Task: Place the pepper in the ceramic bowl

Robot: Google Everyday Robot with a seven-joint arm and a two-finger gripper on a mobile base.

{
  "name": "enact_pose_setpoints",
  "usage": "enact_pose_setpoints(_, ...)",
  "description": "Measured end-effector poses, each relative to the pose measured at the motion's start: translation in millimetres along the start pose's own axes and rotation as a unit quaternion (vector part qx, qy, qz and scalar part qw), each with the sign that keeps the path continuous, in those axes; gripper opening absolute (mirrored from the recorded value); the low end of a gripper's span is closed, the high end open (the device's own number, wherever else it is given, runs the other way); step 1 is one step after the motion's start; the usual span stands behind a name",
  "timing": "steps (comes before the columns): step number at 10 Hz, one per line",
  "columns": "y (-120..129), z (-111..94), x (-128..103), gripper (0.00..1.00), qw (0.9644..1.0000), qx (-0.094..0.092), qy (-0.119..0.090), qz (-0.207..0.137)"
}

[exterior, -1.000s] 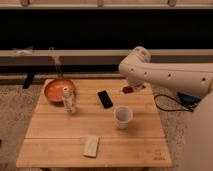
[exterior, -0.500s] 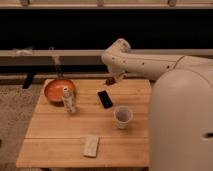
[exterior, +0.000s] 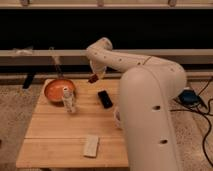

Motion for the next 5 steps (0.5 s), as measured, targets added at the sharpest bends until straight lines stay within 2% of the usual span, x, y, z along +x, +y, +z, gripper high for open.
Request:
enact_pose_setpoints(2, -34.2, 26.2, -29.4, 0.00, 0.9987, 0.007, -0.033, -0.039)
enact_pose_setpoints(4, -66.5, 45.5, -69.9, 0.00, 0.9945, 0.017, -0.065, -0.081)
enact_pose_setpoints(5, -75.6, 48.0, -86.9, 0.00, 0.9923, 0.021, -0.073, -0.097)
